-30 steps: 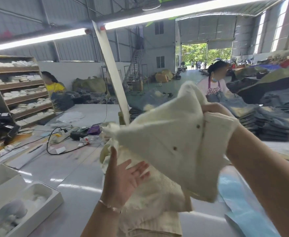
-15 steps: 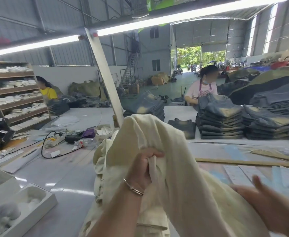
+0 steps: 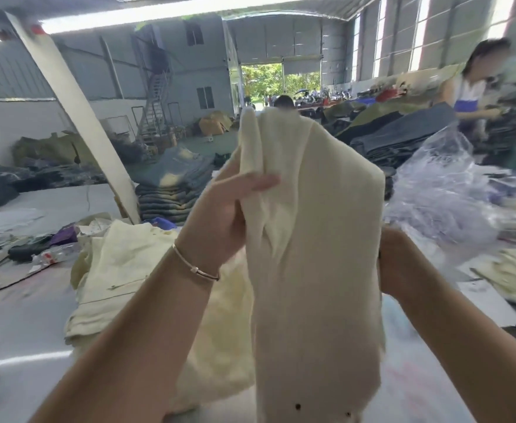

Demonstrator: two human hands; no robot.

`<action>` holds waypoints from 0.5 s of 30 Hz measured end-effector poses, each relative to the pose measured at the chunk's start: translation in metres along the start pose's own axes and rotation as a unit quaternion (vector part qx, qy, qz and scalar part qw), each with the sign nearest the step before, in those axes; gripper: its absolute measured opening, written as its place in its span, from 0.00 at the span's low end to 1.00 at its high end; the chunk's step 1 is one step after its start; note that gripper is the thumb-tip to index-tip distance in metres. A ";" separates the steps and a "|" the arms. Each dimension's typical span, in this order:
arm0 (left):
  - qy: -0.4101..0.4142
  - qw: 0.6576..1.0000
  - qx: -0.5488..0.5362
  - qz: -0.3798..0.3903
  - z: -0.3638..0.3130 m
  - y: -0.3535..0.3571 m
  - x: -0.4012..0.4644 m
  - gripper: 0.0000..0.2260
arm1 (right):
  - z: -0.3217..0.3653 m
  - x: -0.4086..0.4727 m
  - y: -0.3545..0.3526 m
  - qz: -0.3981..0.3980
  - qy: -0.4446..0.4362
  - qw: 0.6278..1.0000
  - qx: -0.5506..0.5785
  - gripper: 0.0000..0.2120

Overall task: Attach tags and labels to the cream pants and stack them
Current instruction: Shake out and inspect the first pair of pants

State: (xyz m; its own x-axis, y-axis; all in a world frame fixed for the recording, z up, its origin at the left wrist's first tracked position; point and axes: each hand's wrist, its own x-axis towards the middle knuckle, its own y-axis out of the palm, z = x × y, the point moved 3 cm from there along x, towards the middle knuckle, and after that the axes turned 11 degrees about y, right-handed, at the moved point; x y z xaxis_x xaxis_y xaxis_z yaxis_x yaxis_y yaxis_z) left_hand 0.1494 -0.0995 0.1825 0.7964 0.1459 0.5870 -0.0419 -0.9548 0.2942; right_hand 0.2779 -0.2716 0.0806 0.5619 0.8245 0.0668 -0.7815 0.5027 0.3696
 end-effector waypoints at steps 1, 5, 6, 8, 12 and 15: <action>0.023 0.999 0.021 -0.008 -0.002 0.009 0.006 0.15 | 0.005 -0.005 -0.006 -0.005 0.006 1.000 -0.017 0.14; 0.075 0.975 0.139 -0.158 -0.003 0.037 0.013 0.08 | 0.029 -0.039 -0.046 0.000 0.019 0.998 -0.065 0.11; 0.100 0.965 0.159 -0.184 -0.002 0.047 0.011 0.06 | 0.037 -0.048 -0.061 -0.009 0.000 0.998 -0.060 0.10; 0.173 0.931 0.232 -0.223 0.001 0.068 0.005 0.05 | 0.053 -0.069 -0.094 -0.045 -0.040 0.998 -0.025 0.11; 0.300 0.768 0.500 -0.263 -0.002 0.115 0.005 0.10 | 0.079 -0.095 -0.139 -0.070 -0.069 0.995 -0.008 0.14; 0.273 0.785 0.512 -0.218 0.007 0.145 0.012 0.02 | 0.088 -0.102 -0.163 -0.126 -0.074 0.989 0.016 0.20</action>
State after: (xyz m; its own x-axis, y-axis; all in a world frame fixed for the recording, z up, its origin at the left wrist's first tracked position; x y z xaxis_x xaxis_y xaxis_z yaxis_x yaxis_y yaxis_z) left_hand 0.1570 -0.2375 0.2273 0.2110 0.3384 0.9171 0.8922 -0.4499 -0.0393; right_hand 0.3719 -0.4607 0.0953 0.7728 0.6261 0.1033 -0.6045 0.6768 0.4201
